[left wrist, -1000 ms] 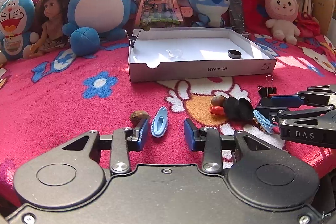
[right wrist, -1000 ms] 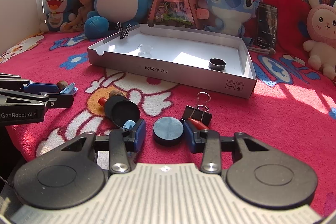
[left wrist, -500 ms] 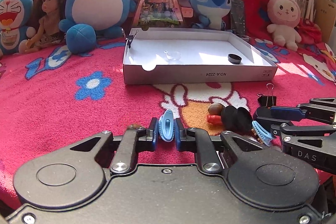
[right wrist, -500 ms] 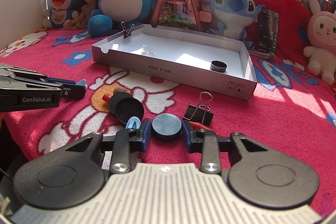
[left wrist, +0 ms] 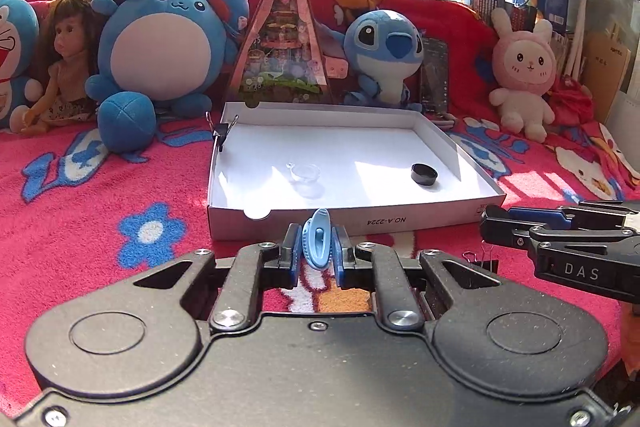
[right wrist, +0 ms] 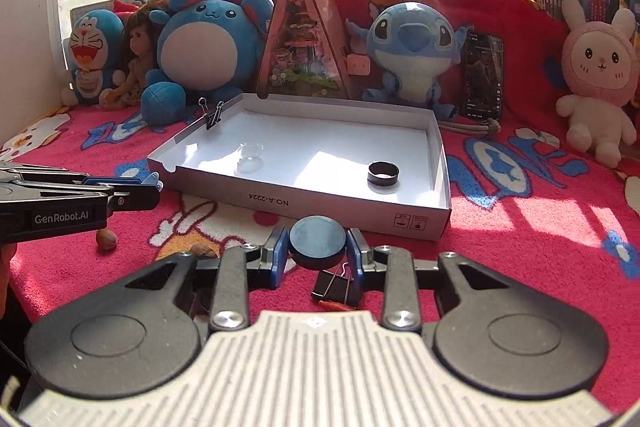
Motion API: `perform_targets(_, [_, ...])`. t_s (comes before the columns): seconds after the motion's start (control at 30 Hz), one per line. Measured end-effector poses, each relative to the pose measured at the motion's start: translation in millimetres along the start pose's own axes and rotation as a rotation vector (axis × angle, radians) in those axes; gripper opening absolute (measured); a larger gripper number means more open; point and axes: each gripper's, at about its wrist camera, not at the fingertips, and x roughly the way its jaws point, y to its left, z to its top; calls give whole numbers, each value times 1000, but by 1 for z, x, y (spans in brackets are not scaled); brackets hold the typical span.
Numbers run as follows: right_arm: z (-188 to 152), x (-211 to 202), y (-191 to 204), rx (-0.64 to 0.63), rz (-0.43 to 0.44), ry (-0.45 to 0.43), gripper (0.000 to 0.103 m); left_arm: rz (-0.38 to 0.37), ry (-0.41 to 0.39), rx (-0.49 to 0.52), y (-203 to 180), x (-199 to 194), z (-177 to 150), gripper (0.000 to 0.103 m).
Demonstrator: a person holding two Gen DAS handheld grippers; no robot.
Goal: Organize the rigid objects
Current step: 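Grasp the blue hair clip with the left tool while the right tool grasps the black lid, then carry the lid and clip into the white box and lower them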
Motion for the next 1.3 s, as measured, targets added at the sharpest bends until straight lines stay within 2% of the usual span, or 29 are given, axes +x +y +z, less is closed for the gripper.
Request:
perform_targets(0.27, [40,26,-29,92,-11,59,38,-3,0,-18,10,24,42,15])
perform_targets(0.4, [54,45,-38,119,-2,109,38,-3,46,-55,21,48,60,15])
perform_targets(0.6, [74,76,-49,143,-23,204,38,8,167,-133,39,94,82,15])
perform_targets(0.73, [84,97,-56,171,-35,261,38,15,213,-148,40,117,87,15])
perform_targets(0.9, [88,114,-55,150,-62,289,37,43,234,-142,40,134,86,15])
perform_targets(1.3, [93,141,-51,103,-104,343,38,49,249,-121,37,146,82,15])
